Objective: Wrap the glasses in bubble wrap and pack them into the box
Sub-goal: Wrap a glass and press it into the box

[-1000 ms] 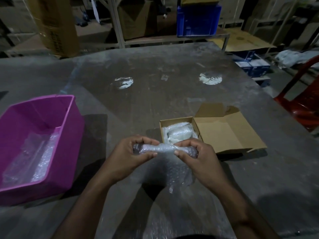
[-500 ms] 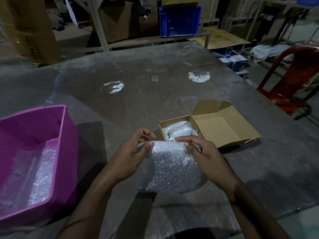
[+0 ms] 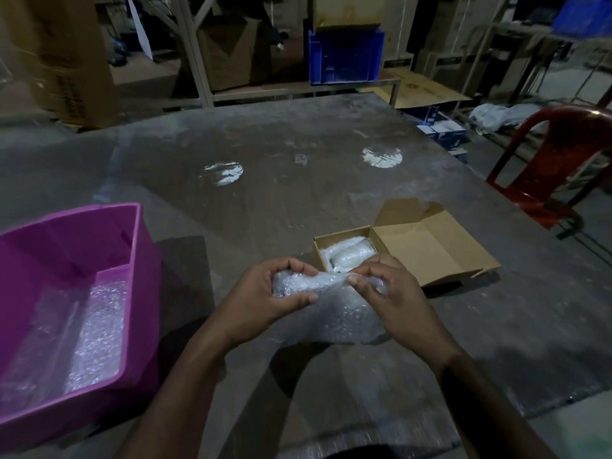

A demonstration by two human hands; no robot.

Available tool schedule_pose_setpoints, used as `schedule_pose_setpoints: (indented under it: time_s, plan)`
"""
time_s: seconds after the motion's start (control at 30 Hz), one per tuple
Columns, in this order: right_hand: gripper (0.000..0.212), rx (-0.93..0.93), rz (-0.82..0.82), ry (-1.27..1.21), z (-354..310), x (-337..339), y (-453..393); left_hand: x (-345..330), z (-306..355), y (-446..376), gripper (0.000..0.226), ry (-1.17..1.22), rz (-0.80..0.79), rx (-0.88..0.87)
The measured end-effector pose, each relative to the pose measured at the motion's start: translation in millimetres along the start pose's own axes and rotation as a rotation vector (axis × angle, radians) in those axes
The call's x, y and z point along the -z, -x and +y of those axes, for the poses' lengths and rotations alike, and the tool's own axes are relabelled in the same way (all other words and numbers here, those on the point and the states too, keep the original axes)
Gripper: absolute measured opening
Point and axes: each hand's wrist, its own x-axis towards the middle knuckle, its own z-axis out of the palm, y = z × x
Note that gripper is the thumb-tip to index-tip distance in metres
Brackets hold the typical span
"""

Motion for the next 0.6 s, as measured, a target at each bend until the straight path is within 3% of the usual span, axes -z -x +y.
schedule_pose_setpoints:
  time_s: [0.23,0.43,0.6]
  plan:
    - [0.025,0.003,-0.017,-0.124,-10.0,-4.6,-3.0,13.6,5.5,-8.0,0.022,0.008,0.026,-0.022]
    - [0.009,-0.017,-0.005,-0.233,-27.3,4.9,-20.7,26.5,26.0,-24.3,0.022,0.068,0.084,-0.014]
    - [0.023,-0.023,-0.038,-0.283,-40.8,23.7,-25.9,29.0,42.2,-29.9,0.024,0.126,0.066,-0.041]
